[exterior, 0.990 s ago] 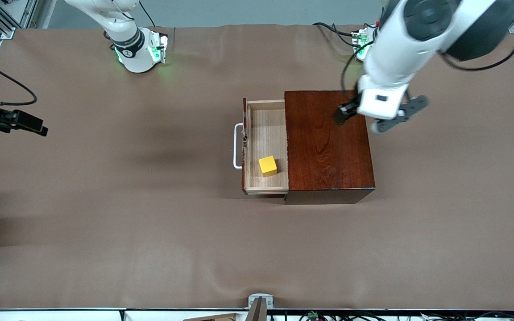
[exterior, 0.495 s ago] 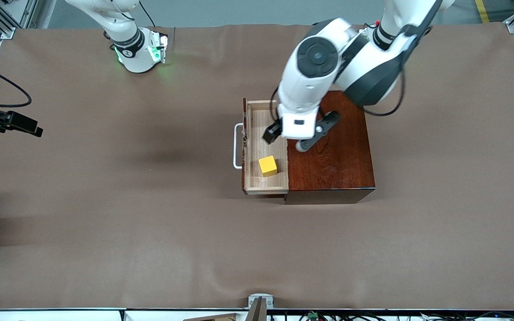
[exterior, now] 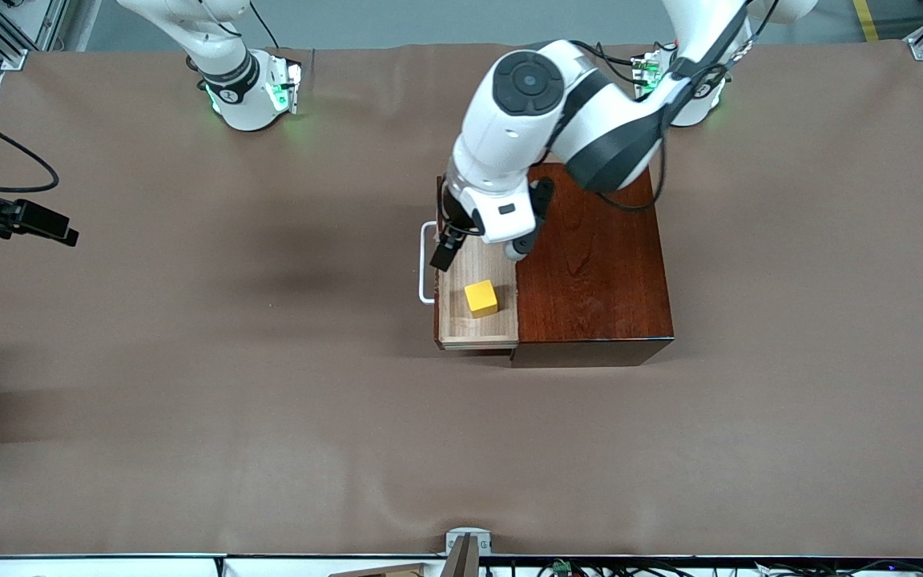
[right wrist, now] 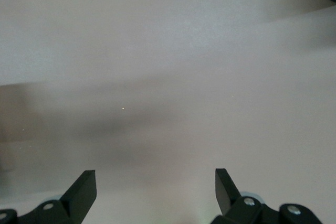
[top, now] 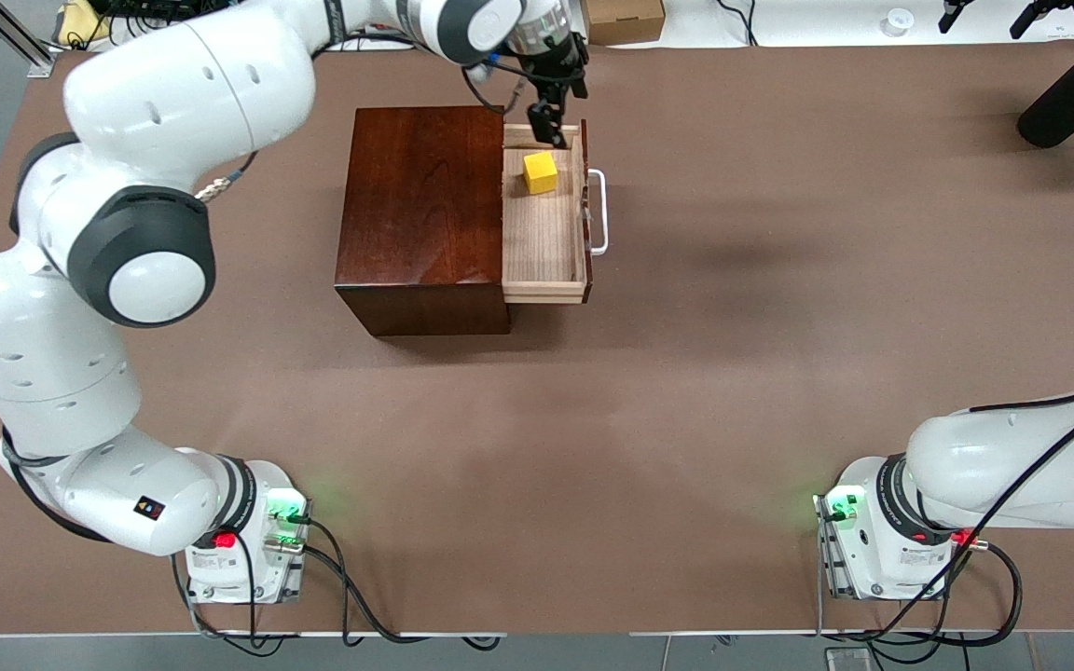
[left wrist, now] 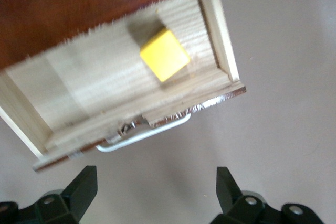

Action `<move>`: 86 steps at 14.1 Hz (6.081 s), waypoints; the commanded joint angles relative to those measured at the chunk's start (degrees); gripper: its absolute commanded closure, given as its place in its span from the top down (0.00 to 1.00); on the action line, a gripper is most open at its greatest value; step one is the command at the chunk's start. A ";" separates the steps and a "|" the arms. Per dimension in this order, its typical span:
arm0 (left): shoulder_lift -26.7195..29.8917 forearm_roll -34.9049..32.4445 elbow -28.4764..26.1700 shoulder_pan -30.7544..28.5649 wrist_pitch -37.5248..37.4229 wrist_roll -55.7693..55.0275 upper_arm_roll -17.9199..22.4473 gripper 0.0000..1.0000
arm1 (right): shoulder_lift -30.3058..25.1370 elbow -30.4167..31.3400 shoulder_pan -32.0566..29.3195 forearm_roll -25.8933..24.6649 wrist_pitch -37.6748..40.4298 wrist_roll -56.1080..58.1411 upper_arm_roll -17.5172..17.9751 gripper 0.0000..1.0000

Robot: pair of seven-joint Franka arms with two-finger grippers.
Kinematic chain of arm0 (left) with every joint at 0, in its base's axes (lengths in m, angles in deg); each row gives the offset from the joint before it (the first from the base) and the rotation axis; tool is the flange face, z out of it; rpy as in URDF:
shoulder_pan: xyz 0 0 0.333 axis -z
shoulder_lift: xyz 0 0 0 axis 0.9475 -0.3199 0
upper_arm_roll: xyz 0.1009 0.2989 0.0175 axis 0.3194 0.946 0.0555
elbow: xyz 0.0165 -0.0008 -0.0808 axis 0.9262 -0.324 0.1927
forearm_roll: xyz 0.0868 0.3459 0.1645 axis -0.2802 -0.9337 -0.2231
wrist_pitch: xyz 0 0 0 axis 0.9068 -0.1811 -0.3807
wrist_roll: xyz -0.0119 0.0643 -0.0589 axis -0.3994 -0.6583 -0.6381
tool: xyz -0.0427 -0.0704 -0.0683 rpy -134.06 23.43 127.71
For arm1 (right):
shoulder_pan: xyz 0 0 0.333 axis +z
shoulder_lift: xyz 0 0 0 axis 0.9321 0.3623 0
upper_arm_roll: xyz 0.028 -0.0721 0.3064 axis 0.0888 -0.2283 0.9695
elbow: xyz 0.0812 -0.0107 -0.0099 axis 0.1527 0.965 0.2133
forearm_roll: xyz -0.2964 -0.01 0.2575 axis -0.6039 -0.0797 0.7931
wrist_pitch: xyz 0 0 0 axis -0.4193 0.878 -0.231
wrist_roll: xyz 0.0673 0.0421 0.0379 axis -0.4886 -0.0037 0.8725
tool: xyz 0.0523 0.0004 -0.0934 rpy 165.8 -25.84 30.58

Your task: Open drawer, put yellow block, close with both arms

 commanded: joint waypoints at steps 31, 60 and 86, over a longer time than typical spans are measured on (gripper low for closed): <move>-9.68 -11.11 2.04 13.37 -14.19 -33.50 11.97 1.00 | -0.64 -1.55 -0.93 -0.93 0.21 0.04 1.18 1.00; -1.78 -10.58 4.07 8.64 -28.80 -24.99 14.61 1.00 | -0.64 -1.29 4.96 -1.89 0.30 -0.05 -4.44 1.00; 28.71 -1.09 -14.29 -27.86 -24.93 65.16 16.62 1.00 | -0.64 -1.72 4.96 -1.46 0.21 -0.75 -4.36 1.00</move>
